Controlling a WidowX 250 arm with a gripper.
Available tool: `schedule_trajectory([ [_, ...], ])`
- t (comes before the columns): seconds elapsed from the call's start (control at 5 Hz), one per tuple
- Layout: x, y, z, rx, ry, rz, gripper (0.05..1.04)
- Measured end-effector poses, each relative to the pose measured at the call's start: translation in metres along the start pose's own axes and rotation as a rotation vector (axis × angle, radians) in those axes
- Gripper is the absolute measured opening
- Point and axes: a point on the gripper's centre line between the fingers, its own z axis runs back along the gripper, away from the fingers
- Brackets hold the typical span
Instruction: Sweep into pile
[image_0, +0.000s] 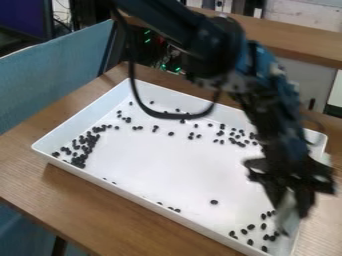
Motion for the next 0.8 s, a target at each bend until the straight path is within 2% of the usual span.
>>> schedule_trajectory([
  [0.2, -0.006, -0.034, -0.034, 0.01, 0.051, -0.027, 0.381],
  [0.4, -0.008, -0.035, -0.042, 0.028, 0.056, -0.003, 0.381],
  [0.6, -0.005, -0.022, -0.026, 0.043, -0.002, 0.006, 0.381],
  [0.8, 0.009, -0.036, 0.0, -0.003, -0.056, -0.038, 0.381],
])
